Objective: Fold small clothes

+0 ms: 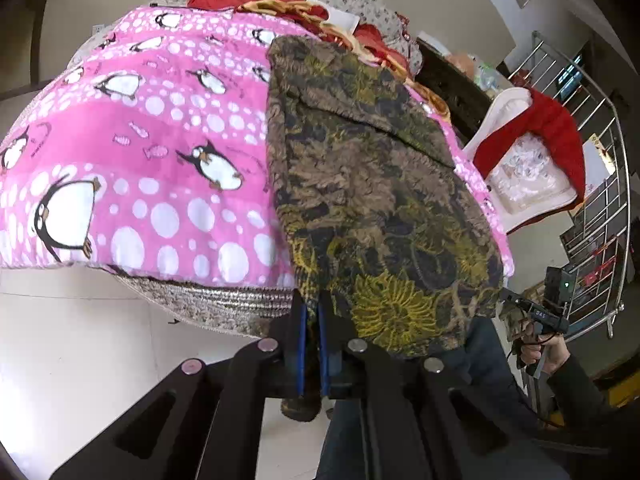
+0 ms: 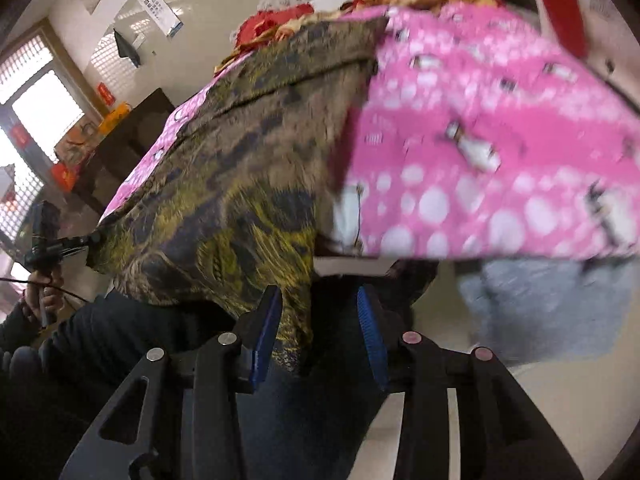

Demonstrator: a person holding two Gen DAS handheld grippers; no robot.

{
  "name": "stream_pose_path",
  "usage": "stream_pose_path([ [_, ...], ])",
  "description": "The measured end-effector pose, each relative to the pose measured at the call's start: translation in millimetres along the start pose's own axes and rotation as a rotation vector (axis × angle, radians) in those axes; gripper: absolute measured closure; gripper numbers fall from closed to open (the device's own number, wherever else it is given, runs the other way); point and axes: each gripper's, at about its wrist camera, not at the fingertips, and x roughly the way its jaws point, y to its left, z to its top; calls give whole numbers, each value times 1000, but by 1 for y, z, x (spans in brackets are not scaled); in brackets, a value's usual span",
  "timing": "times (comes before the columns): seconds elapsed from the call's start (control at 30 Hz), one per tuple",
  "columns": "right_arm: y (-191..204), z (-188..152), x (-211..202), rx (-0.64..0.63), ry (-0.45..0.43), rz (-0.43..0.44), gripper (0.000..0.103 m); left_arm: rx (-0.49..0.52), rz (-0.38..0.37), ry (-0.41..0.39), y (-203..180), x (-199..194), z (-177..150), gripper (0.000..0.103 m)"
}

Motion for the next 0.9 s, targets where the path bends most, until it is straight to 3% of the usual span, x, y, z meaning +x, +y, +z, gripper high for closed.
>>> stream_pose_path([
  [0.17,-6,-2,12,5,-5,127,60,0,10,9,1,2,-2,96],
  [0.27,1,1,22,-29,23,165,60,-15,12,9,5,4,-3,86],
  [0.37,10,3,36,-59,70,177,63,-23,12,15,7,5,-5,86],
  [0.4,13,2,38,-72,72,176,75,-26,11,16,8,5,-6,86],
  [0.43,15,2,37,-77,70,182,93,-28,8,16,9,4,-6,86],
  [0.57,19,3,17,-76,6,189,96,-30,-20,22,10,3,-8,82],
  [0.73,24,7,-29,-66,-94,222,97,-60,-72,21,13,5,-9,68],
  [0.9,28,22,-67,-40,-192,262,97,-59,-96,31,14,9,-9,66],
])
